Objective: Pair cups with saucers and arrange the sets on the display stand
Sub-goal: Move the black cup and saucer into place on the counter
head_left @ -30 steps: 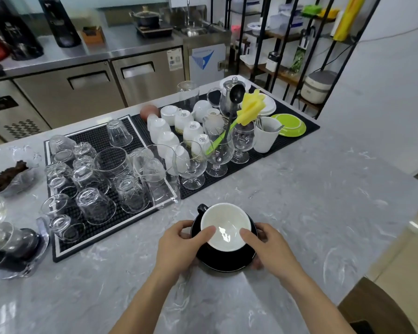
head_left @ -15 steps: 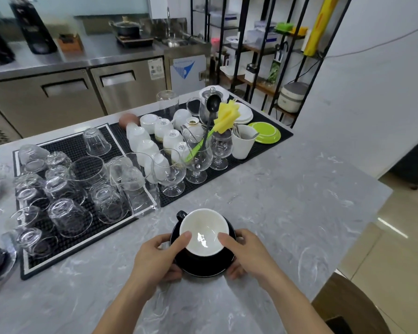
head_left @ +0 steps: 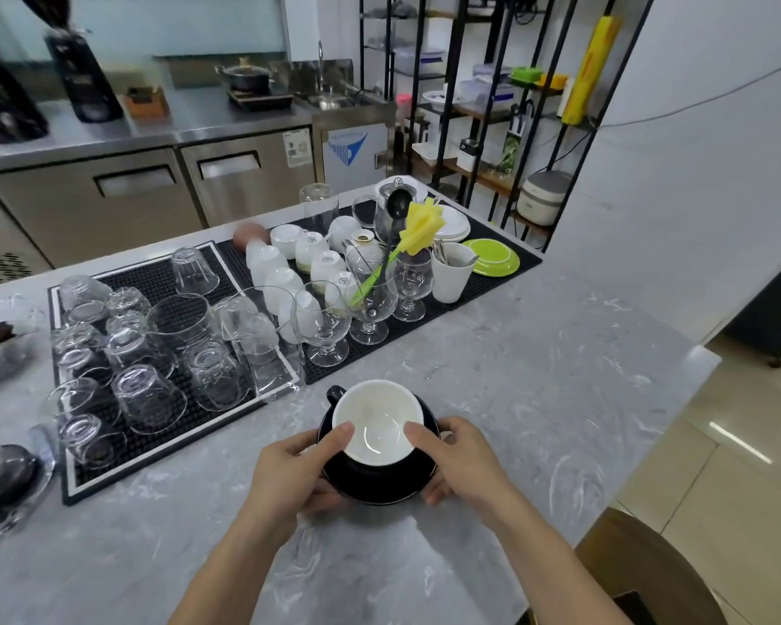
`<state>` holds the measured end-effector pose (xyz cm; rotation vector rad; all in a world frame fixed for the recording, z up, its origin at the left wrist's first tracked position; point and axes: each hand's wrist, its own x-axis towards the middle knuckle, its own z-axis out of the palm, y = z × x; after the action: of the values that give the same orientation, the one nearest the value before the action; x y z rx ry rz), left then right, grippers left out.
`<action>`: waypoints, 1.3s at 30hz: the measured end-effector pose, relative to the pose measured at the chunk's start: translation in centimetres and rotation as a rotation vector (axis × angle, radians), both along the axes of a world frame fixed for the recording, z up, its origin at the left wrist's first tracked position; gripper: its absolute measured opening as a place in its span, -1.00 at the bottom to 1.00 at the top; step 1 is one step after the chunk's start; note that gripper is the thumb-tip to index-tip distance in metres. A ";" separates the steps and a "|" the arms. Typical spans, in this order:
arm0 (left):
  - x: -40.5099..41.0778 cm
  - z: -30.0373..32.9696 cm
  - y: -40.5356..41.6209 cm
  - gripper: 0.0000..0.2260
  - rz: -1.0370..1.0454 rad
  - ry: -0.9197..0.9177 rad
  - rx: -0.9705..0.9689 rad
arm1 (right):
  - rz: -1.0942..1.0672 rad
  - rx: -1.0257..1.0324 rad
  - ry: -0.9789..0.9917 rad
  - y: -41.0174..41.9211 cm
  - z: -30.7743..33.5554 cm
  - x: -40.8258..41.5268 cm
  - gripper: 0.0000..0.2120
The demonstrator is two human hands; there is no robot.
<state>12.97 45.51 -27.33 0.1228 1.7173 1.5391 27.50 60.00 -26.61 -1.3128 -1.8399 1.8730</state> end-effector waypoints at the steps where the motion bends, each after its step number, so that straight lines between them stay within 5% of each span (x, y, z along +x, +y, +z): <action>1: 0.0 0.3 -0.1 -0.72 0.008 0.009 0.002 | 0.000 0.012 0.010 -0.1 0.1 0.1 -0.55; 31: 2.8 4.8 -17.6 -0.80 0.289 0.154 0.050 | 0.299 0.073 0.135 -13.4 5.1 -1.9 -0.65; 39: 3.3 7.6 -22.3 -0.54 0.365 0.213 0.029 | 0.361 0.111 0.158 -17.6 7.8 -2.2 -0.71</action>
<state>16.31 23.25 -19.77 -0.0151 1.9656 1.8707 25.27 42.41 -18.76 -0.8124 -2.1701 1.9386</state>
